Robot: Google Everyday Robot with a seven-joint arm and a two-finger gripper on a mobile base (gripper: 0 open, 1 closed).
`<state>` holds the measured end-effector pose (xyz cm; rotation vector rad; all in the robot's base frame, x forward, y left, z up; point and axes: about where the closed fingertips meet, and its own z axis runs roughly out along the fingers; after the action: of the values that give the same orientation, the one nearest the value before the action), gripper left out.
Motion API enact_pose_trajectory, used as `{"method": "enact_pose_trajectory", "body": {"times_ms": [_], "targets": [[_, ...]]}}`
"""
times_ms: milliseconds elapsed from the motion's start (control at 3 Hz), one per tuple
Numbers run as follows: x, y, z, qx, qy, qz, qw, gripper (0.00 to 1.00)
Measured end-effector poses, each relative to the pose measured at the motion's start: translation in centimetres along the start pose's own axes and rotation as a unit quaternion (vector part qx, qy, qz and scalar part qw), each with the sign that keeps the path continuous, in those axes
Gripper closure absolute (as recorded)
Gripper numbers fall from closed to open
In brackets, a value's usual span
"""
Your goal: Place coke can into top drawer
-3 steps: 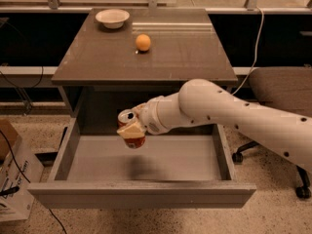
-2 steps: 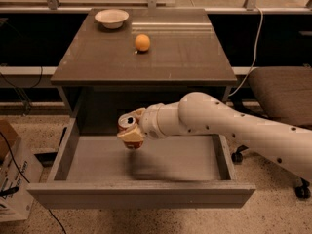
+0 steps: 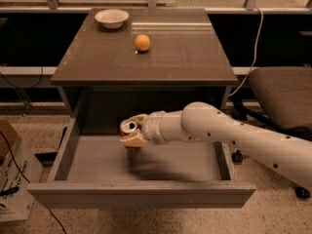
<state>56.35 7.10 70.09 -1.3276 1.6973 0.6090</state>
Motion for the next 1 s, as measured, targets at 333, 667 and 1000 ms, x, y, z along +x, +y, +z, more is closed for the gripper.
{"method": "enact_pose_trajectory", "body": {"times_ms": [333,667,1000], "targets": [[-0.03,0.11,0.12,-0.001,0.0,0.0,1.0,0.63],[-0.09,0.23,0.25,-0.003,0.0,-0.001,1.0,0.39],[-0.14,0.35,0.37,-0.005,-0.001,-0.001,1.0,0.16]]}}
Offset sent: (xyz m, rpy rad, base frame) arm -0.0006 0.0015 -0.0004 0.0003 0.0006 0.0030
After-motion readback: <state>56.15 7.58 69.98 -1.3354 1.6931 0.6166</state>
